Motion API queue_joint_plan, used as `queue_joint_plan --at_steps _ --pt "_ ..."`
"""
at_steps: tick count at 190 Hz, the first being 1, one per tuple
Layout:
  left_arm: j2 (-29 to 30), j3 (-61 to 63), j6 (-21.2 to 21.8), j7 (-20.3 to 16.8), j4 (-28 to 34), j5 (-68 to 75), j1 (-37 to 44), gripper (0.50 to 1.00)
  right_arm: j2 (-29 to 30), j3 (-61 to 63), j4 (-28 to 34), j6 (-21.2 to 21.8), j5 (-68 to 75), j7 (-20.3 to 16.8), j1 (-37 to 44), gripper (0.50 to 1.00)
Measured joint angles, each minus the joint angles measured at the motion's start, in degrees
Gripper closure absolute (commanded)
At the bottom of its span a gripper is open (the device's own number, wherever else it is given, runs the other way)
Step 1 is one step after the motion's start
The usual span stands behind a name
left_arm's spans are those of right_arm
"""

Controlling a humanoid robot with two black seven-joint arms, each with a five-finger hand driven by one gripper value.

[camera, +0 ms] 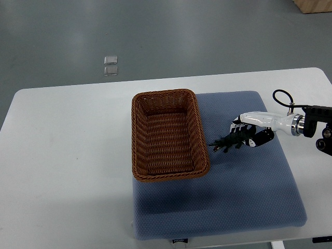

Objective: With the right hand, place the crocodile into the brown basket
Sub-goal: 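Lift the crocodile off the mat with the right hand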

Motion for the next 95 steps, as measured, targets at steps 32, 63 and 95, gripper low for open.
queue_joint_plan --at_steps 32,63,95 --pt "0.0 0.0 0.0 0.0 0.0 0.0 0.0 0.5 -0.3 0.3 0.0 2.6 3.5 -0.4 0.2 0.975" --pt "0.0 0.0 0.0 0.0 0.0 0.0 0.0 0.5 -0.6 0.3 -0.2 3.1 4.8 -0.5 0.3 0.975" --pt "0.0 0.0 0.0 0.0 0.0 0.0 0.0 0.5 -0.9 0.4 -0.5 3.4 6.3 -0.6 0.9 0.975"
